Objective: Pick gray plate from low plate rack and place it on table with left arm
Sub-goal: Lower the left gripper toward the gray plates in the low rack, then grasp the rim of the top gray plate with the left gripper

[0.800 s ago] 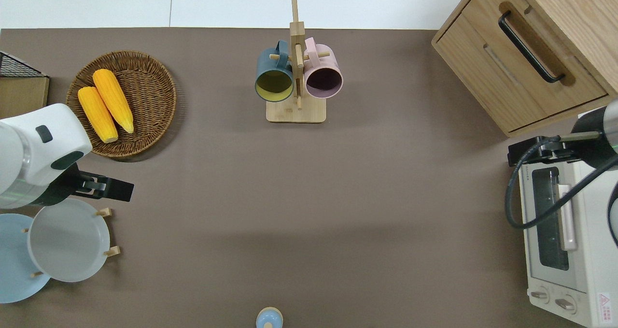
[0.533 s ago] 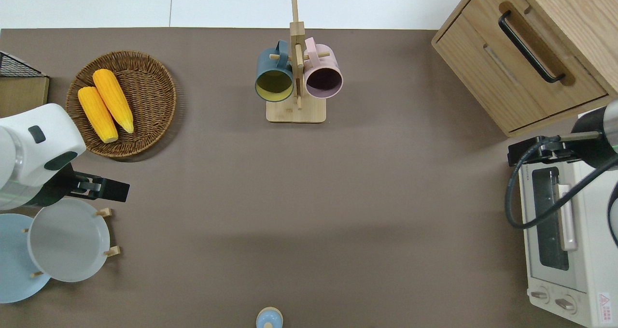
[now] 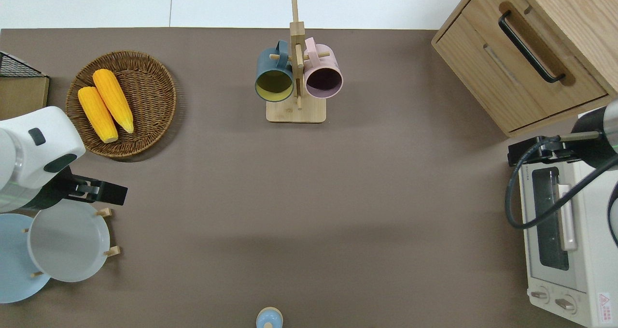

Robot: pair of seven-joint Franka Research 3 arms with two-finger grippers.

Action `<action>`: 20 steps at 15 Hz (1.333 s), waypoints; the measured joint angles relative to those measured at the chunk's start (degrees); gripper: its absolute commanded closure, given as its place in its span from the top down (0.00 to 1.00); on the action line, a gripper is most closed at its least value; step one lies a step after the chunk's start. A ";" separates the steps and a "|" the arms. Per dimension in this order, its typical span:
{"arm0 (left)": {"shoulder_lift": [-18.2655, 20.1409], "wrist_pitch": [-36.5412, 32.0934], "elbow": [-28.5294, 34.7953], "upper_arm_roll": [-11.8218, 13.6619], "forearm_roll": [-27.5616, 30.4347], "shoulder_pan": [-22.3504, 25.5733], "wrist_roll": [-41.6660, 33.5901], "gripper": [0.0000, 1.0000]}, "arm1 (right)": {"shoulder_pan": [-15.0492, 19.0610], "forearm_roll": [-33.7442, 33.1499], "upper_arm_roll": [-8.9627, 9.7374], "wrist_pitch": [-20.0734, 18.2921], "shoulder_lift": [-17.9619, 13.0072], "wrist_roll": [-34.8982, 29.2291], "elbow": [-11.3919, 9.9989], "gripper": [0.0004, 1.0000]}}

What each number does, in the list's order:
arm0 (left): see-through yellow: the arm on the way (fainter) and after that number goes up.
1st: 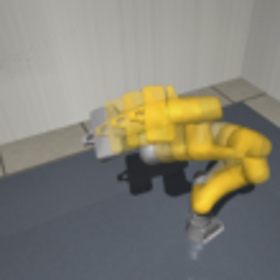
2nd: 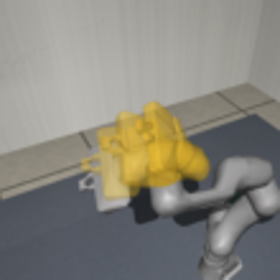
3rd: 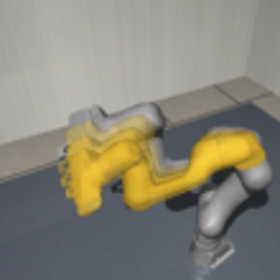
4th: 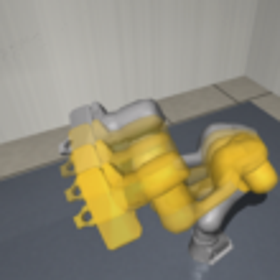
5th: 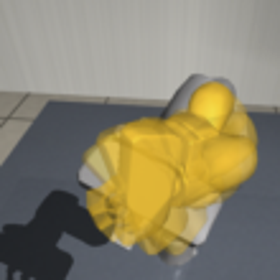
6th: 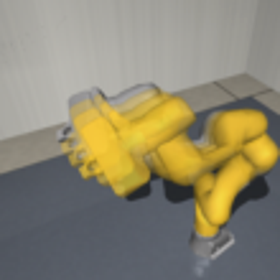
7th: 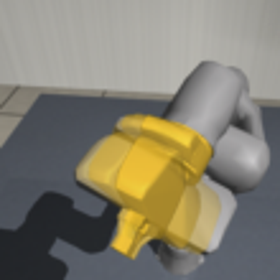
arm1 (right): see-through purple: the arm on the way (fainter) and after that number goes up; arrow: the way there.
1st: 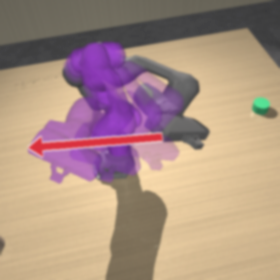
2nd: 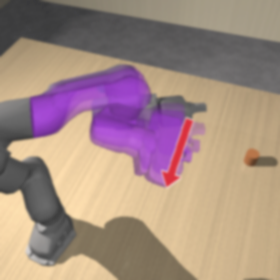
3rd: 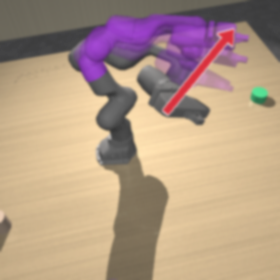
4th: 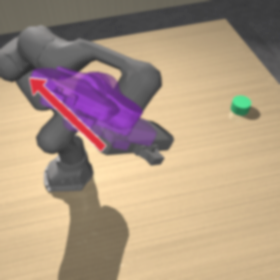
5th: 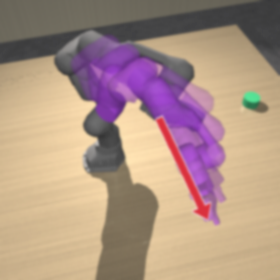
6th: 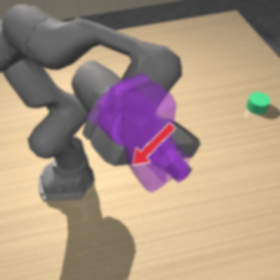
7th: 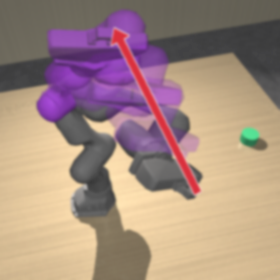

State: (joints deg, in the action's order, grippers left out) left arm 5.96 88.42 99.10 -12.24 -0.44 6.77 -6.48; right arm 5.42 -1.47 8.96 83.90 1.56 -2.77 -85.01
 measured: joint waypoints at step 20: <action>0.10 6.05 5.32 7.78 -7.91 8.53 -15.32 1.00 | 0.00 0.00 0.00 0.00 0.00 0.00 0.00 0.98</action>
State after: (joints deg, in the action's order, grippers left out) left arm 6.05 94.47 104.42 -4.46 -8.36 15.30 -21.80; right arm 5.42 -1.47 8.96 83.90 1.56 -2.77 -85.01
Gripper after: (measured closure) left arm 0.000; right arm 0.013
